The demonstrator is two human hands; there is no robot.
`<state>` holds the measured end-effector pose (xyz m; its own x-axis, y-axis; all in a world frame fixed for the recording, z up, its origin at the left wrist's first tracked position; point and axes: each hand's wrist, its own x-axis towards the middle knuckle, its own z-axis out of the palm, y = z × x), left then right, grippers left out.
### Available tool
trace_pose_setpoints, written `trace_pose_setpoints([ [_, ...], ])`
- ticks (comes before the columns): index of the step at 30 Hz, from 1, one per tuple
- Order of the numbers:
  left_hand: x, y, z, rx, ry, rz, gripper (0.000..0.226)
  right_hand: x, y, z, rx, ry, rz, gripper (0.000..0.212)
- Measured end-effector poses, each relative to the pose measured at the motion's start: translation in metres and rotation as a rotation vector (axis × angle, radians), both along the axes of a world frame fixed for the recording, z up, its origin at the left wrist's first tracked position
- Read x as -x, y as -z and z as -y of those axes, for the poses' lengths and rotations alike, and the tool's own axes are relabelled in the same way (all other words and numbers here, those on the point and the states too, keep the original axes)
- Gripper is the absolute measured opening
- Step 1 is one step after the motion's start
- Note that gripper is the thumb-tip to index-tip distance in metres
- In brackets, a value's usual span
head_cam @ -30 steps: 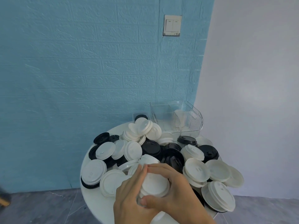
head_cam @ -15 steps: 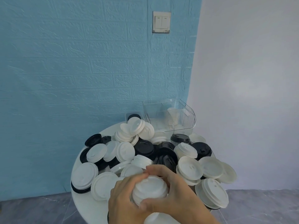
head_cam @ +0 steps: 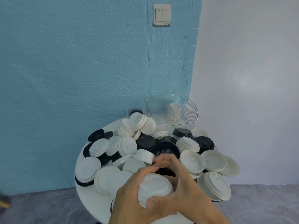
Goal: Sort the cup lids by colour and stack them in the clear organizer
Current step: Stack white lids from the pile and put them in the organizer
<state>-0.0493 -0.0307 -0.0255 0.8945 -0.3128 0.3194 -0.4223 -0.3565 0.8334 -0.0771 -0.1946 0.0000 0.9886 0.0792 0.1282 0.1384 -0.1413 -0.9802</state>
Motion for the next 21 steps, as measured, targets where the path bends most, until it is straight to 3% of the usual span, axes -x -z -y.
trace_pose_setpoints([
  [2,0.006,-0.006,0.000,-0.003,0.059,-0.019,0.100,0.001,0.002,0.006,-0.023,-0.068,-0.001,0.092],
  [5,0.011,-0.009,-0.001,-0.012,0.082,0.021,0.102,0.003,0.004,0.010,-0.038,-0.112,0.013,0.094],
  [11,0.012,-0.002,0.010,0.159,-0.024,0.094,0.064,0.013,0.005,0.020,0.009,-0.180,0.041,0.088],
  [13,0.012,-0.001,0.010,0.221,-0.082,0.076,0.065,0.020,0.009,0.024,0.048,-0.014,0.097,0.074],
  [16,0.009,0.004,0.007,0.230,-0.107,0.024,0.067,0.033,0.021,0.046,0.238,0.489,0.272,0.043],
  [18,0.009,0.005,0.006,0.250,-0.114,0.017,0.078,0.040,0.034,0.072,0.369,0.733,0.288,0.040],
  [21,0.011,0.009,0.007,0.288,-0.139,-0.002,0.082,0.048,0.060,0.105,0.498,0.901,0.139,0.056],
])
